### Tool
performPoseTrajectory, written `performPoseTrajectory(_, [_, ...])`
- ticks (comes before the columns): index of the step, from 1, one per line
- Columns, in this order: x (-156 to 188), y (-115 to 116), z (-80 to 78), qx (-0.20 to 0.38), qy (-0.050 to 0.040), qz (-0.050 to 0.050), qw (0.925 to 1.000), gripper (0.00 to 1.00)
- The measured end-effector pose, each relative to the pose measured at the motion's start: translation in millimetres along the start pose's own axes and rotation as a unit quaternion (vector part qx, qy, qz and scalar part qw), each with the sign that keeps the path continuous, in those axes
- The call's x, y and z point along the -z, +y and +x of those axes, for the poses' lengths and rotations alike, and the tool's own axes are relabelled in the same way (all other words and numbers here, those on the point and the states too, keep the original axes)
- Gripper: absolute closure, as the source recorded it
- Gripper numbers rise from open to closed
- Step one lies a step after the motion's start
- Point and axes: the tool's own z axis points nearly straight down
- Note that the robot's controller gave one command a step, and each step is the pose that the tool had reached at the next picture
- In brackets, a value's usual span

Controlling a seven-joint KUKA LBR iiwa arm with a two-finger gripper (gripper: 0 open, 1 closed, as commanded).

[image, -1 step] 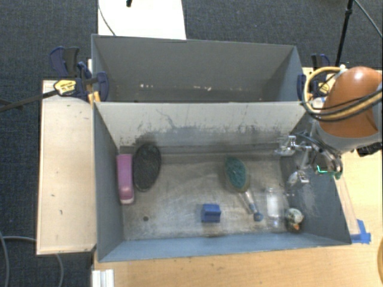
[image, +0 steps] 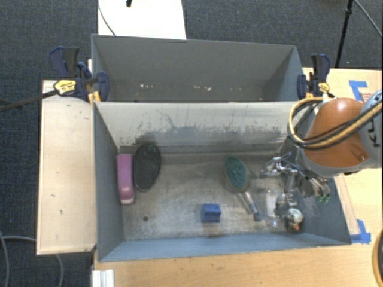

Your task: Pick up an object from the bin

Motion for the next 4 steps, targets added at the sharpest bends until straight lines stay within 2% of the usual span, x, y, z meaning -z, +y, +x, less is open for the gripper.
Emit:
performPoseTrajectory(1, [12.9,71.2,11.2,0.112,0.0082,-0.005,0.9937,0.00])
performPoseTrajectory(2, [-20.0,73.7,11.9,-0.067,0.0064,-0.002,0.9977,0.00])
performPoseTrajectory(3, [-19.4,42.3,35.8,-0.049,0.0065,-0.002,0.9988,0.00])
performPoseTrajectory(4, [-19.8,-40.1,-20.3,0.006,0.0056,-0.001,1.0000,0.00])
